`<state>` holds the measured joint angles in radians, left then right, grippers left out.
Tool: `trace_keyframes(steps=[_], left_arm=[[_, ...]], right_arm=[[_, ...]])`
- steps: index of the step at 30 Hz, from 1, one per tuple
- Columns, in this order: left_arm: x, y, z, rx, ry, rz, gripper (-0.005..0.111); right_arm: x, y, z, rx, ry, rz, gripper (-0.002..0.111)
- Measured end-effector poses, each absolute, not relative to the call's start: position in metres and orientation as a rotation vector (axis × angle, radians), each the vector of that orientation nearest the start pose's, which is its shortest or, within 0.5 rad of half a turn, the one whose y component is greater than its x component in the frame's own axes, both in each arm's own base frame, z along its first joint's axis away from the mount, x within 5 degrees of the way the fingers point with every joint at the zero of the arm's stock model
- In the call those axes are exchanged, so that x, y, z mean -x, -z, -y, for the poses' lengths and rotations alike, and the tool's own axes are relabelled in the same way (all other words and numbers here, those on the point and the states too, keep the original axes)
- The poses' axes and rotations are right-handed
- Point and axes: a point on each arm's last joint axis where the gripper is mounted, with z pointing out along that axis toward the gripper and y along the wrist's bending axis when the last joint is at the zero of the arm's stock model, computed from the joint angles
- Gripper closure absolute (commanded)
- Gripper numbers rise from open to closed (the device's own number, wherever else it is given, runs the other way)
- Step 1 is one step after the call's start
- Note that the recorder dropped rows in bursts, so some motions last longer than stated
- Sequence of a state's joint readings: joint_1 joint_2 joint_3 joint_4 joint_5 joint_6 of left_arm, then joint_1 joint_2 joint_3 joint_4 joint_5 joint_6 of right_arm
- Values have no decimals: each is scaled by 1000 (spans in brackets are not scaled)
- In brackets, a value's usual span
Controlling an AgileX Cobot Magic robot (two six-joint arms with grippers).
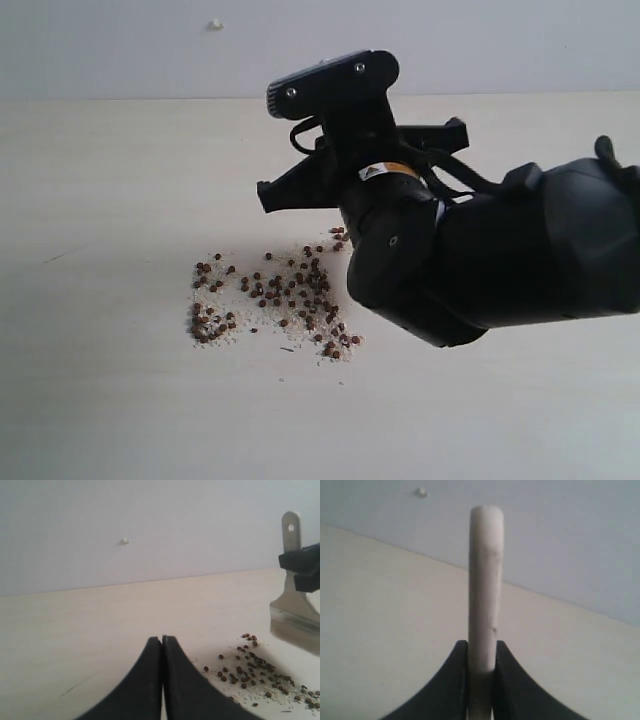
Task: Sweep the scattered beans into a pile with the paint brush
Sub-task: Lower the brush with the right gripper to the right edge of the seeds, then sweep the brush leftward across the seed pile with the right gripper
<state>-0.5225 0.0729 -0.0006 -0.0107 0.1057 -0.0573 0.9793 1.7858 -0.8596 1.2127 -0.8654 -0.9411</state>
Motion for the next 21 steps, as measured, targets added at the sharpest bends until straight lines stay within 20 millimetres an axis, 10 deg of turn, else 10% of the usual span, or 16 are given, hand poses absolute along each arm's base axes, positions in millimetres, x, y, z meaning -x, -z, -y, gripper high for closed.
trace_keyframes(steps=[8, 21], left_arm=[[-54, -199, 31, -380, 448, -1638, 107], [-54, -199, 31, -380, 448, -1638, 107]], right_arm=[[-271, -198, -222, 400, 177, -1775, 108], [-301, -142, -228, 675, -33, -1742, 108]])
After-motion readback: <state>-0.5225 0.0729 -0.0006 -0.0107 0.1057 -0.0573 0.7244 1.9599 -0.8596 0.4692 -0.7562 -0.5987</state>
